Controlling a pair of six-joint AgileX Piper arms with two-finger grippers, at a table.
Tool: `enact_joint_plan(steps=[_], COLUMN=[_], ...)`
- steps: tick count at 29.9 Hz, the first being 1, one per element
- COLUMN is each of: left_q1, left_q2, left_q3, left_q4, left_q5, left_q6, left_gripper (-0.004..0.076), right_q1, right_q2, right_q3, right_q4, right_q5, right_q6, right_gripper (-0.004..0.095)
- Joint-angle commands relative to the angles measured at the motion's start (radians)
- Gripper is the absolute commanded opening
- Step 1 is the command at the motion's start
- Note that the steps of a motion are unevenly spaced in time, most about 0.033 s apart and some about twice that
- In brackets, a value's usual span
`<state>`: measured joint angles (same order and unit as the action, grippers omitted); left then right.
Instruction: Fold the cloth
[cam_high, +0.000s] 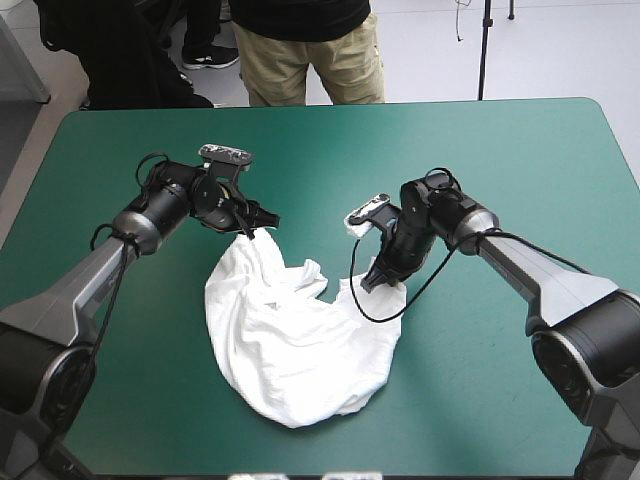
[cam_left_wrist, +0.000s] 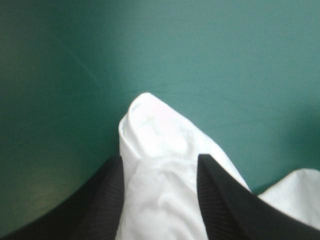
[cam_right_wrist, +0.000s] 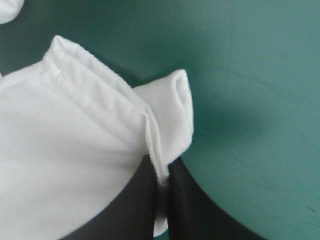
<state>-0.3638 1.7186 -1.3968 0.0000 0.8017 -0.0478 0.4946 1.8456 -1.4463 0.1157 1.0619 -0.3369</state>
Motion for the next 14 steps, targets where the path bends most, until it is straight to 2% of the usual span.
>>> enact_joint_plan(steps=[1,5,14], left_q1=[0.052,0.124,0.12], left_q2=[0.04,0.122,0.261], left_q3=[-0.096,-0.15,-0.187], left_q4=[-0.097,-0.269,-0.286], left_q5=[-0.006,-0.006,0.035], left_q6=[0.021,0.118,0.219], left_gripper=[0.034,0.034,0.034], right_q1=[-0.004,-0.004,-0.004], right_q2=[-0.059,-0.059,-0.059], right_q3=[-0.033,-0.033,-0.033], right_q4=[0.003,0.003,0.003], right_q5=[0.014,0.016,-0.004], right_q6=[-0.01,-0.01,-0.008], right_gripper=[-0.0018,-0.0017,-0.0018])
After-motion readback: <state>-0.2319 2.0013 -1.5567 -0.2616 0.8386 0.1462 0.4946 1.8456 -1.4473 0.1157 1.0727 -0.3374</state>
